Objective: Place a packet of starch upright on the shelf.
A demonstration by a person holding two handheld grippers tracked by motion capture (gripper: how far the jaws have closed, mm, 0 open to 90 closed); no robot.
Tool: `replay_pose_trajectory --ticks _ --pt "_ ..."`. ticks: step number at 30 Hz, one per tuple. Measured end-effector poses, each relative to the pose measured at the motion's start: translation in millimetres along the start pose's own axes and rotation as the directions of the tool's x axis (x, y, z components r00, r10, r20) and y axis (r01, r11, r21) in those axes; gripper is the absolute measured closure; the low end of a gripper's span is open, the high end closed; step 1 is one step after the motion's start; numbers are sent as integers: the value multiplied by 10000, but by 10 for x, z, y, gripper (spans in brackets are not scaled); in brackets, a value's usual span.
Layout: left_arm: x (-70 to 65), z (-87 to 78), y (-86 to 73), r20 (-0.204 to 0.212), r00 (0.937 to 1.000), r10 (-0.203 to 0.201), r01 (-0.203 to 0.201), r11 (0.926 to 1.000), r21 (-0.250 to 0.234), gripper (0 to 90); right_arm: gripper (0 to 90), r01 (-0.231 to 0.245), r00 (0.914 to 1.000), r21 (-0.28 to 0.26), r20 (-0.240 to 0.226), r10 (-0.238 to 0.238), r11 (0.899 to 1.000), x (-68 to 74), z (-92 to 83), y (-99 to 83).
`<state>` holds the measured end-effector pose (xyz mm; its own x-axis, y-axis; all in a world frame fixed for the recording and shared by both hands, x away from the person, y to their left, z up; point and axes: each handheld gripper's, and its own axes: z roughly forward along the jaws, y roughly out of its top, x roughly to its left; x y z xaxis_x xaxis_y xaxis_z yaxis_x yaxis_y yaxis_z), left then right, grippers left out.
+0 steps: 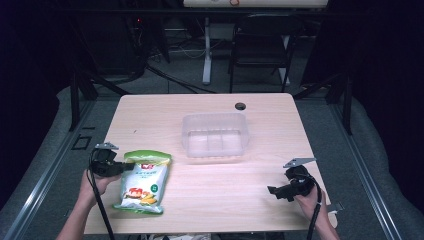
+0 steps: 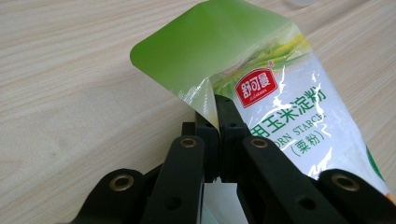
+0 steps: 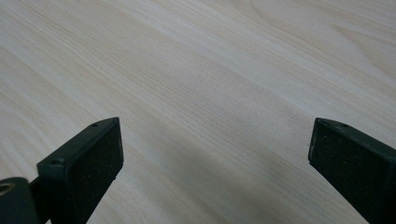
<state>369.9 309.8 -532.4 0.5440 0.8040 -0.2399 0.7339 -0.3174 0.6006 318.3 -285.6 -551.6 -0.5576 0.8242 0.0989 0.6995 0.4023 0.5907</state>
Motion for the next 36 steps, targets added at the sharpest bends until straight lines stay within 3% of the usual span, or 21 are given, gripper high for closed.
replay_pose_trajectory --ticks 14,23,31,36 --pt "-32 -133 5 -211 9997 -95 81 9980 -633 897 27 -26 10000 27 -34 26 10000 6 4 2" --pt "-57 -210 26 -786 9968 -174 85 9937 -1116 899 27 -39 10000 37 -86 40 10000 -1 7 0" --pt "-58 -309 25 -643 9971 -415 300 9850 -1699 899 27 -27 10000 -21 -21 27 10000 0 3 0" --pt "-108 -371 52 -601 9977 -307 189 9821 -1875 900 27 -29 10000 12 13 29 10000 -7 4 0"
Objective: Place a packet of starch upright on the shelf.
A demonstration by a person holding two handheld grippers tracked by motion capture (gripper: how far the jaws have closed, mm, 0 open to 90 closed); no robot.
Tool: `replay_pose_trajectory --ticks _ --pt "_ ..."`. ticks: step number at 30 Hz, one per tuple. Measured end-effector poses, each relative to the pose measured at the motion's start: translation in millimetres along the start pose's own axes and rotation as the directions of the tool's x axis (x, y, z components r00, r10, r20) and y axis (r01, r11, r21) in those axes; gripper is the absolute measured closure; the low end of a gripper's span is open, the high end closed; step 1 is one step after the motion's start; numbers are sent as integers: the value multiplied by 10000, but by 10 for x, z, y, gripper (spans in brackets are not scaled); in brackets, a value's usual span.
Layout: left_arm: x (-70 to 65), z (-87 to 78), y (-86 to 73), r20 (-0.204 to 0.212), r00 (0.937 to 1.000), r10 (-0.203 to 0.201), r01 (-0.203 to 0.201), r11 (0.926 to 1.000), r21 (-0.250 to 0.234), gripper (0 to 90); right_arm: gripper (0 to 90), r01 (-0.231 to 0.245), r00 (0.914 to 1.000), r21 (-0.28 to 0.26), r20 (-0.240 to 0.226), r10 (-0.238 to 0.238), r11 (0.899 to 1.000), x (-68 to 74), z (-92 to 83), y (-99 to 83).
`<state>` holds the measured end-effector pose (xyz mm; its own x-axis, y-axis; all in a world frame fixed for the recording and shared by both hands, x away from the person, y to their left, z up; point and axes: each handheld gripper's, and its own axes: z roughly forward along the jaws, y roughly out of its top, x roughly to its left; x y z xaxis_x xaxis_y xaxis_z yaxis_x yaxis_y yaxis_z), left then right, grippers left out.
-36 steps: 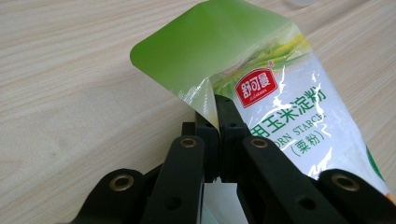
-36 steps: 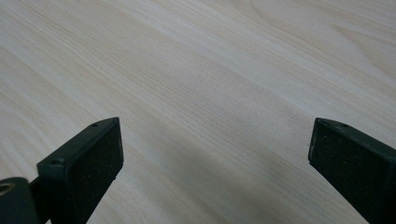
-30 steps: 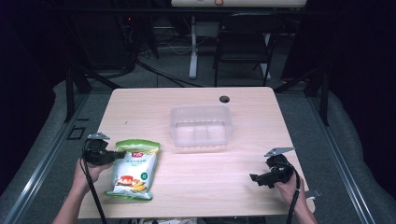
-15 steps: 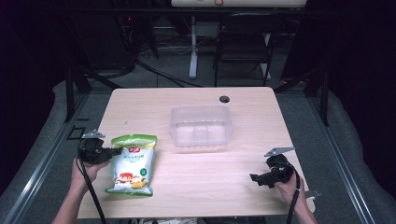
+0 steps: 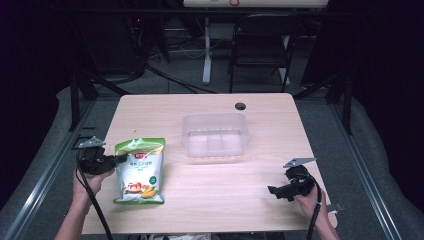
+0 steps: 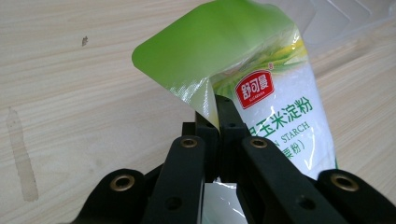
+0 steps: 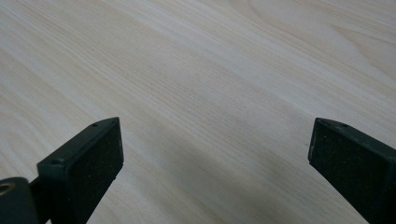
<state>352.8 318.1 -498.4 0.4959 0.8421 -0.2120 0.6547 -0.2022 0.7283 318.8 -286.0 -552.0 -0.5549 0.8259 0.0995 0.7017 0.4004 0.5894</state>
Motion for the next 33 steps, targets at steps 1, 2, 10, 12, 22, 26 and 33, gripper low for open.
replay_pose_trajectory --ticks 1,2,10,12,22,26,33 --pt "-4 -15 7 1 10000 6 -6 10000 23 900 27 -8 10000 -9 -2 8 10000 -1 1 -1" --pt "-9 -25 14 29 10000 -25 25 10000 16 900 27 -11 10000 -14 2 11 10000 -1 1 -1" --pt "-53 -127 49 39 10000 64 -63 9993 -371 900 28 -58 10000 -86 72 59 9999 2 -2 -4" --pt "-67 -169 59 87 9999 89 -84 9984 -552 900 28 -56 10000 -84 65 56 9999 0 -4 -5" --pt "-137 -264 117 257 9995 161 -135 9951 -981 900 28 -60 9999 -82 99 61 9999 -2 -6 -5" --pt "-165 -307 144 295 9993 226 -190 9929 -1178 900 28 -60 9999 -90 108 61 9999 -2 -6 -4" --pt "-213 -366 180 452 9985 295 -227 9891 -1453 900 27 -61 9999 -82 101 62 9999 -6 -11 -4"
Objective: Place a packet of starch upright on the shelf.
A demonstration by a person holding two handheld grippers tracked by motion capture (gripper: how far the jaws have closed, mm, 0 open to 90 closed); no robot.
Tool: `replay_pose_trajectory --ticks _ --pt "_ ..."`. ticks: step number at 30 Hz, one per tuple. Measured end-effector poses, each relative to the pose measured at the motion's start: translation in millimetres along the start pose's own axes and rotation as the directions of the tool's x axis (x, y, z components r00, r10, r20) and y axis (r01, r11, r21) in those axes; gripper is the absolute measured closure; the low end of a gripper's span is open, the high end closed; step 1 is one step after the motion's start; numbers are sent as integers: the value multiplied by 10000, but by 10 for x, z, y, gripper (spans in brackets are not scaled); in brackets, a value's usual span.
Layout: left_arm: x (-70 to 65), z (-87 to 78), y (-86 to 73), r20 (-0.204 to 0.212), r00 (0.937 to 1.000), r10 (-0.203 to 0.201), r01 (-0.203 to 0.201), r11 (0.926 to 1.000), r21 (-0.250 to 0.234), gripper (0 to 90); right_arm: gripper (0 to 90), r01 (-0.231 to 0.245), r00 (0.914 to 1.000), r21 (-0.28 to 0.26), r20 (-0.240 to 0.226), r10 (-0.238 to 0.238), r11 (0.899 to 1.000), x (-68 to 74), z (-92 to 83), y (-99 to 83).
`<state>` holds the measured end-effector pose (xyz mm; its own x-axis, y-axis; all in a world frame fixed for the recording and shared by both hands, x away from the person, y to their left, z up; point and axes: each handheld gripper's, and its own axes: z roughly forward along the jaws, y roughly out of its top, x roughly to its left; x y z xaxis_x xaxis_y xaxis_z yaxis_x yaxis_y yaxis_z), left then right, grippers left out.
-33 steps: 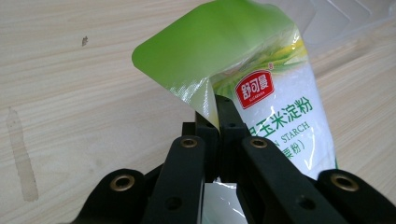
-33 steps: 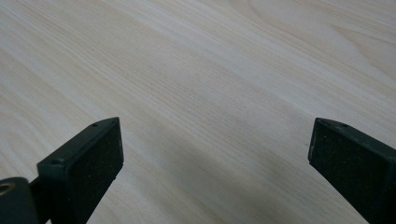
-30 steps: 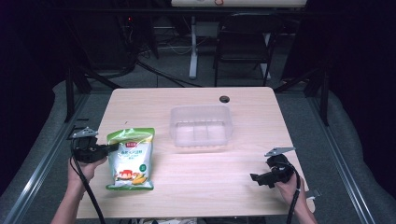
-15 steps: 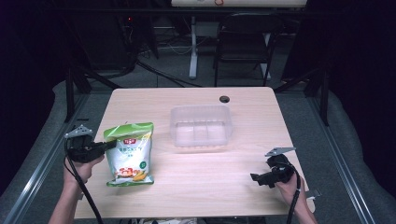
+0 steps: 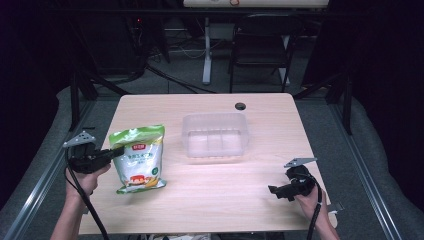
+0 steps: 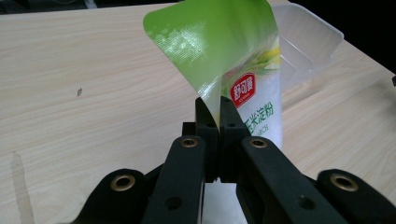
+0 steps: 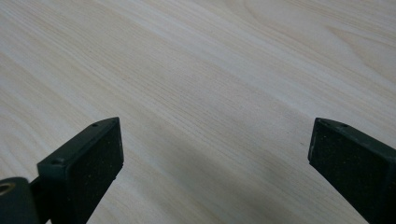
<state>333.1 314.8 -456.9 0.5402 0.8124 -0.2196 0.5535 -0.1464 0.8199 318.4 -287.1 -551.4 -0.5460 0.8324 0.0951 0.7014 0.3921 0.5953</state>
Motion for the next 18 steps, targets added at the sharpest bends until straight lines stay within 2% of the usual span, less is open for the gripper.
replay_pose_trajectory --ticks 7,18 --pt "-87 -38 58 153 9994 311 -310 9995 -76 900 28 -5 10000 -6 -3 5 10000 1 1 0" --pt "-79 -99 141 -11 9999 113 -113 9992 -388 900 27 -22 10000 1 -37 22 10000 0 9 1"
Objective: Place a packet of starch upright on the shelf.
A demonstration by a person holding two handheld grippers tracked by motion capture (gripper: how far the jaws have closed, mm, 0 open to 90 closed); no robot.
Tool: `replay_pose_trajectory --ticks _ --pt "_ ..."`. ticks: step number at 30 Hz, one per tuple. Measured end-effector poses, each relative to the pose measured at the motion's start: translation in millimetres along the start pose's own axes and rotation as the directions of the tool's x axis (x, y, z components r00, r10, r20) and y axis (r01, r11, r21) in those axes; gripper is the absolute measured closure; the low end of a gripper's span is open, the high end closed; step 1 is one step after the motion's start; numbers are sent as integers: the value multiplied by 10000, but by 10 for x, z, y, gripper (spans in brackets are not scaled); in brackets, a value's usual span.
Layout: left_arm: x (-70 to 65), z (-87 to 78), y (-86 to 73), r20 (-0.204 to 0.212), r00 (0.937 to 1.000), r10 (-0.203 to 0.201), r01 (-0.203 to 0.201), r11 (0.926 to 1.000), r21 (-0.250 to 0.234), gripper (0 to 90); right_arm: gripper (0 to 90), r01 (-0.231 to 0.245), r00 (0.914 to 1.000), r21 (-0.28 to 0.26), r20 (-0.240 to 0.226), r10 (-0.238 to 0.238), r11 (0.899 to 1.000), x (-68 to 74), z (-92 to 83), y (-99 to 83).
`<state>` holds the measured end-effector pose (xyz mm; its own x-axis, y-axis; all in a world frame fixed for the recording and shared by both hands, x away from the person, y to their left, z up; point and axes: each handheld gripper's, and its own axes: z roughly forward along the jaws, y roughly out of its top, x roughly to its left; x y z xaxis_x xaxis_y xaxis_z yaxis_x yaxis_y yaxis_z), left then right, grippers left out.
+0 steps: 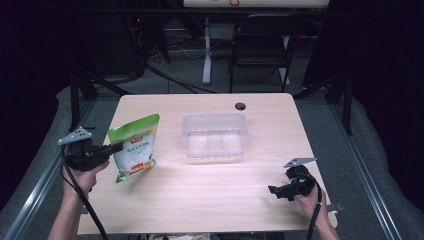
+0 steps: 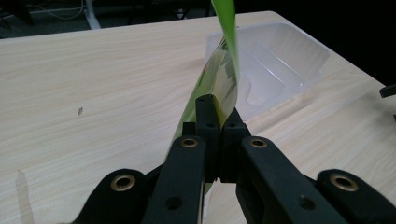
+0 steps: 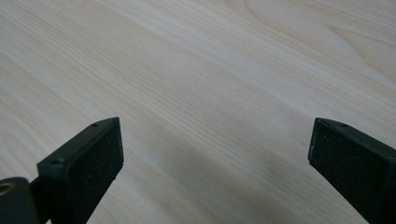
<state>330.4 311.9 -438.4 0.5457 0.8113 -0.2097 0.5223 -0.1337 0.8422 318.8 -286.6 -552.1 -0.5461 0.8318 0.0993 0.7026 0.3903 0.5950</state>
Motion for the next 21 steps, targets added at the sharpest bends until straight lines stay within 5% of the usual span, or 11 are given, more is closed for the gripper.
replay_pose_trajectory --ticks 21 --pt "-72 6 254 177 9998 -133 138 9996 -255 900 28 -19 10000 -6 18 19 10000 1 0 3"
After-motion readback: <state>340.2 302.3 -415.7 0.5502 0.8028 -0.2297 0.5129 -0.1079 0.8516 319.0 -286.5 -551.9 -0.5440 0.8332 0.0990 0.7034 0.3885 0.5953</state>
